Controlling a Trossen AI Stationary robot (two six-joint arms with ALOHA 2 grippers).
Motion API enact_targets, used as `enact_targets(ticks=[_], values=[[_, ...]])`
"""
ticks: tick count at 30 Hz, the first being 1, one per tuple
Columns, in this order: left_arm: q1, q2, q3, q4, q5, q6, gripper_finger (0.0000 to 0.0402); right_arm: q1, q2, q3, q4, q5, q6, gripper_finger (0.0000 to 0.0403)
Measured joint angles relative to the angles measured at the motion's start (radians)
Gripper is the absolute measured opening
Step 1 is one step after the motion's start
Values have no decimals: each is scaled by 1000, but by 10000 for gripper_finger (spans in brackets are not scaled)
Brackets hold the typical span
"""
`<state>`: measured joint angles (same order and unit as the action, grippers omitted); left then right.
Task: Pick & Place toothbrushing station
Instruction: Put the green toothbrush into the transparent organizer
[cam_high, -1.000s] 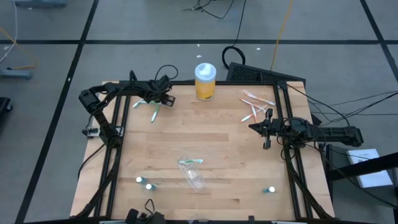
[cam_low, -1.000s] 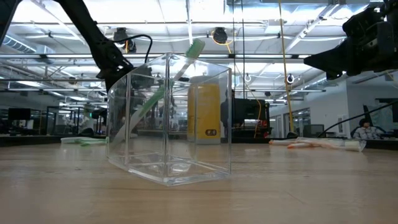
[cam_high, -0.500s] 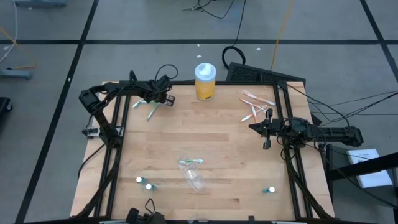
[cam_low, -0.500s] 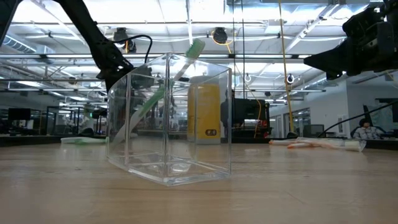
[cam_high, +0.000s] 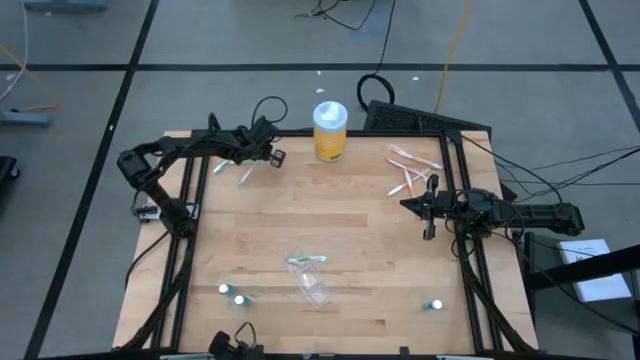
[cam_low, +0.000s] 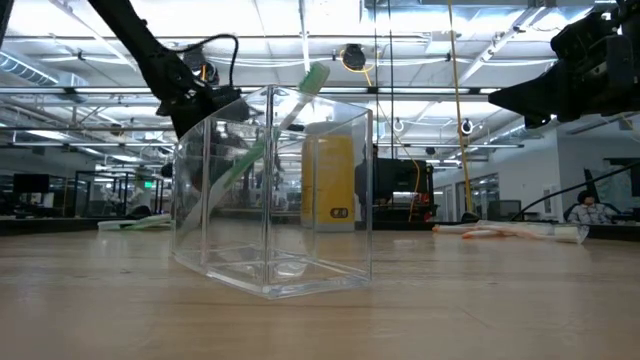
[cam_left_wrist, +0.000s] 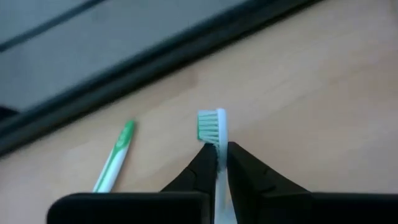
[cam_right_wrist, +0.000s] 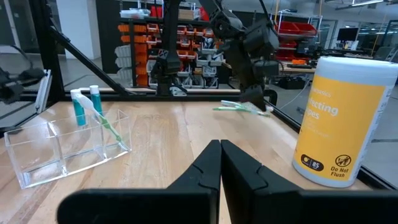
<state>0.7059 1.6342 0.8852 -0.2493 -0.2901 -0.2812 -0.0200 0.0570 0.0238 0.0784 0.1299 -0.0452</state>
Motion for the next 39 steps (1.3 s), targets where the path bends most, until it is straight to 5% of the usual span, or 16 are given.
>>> enact_targets(ticks=[26,34,39], values=[[-213,-306,0,241,-24,140,31,0,0,0,0,0,0,4],[-401,-354,0,338,152,117,17,0,0,0,0,0,0,4],[-547,-389,1,383,161,143,29,0,0,0,0,0,0,4]])
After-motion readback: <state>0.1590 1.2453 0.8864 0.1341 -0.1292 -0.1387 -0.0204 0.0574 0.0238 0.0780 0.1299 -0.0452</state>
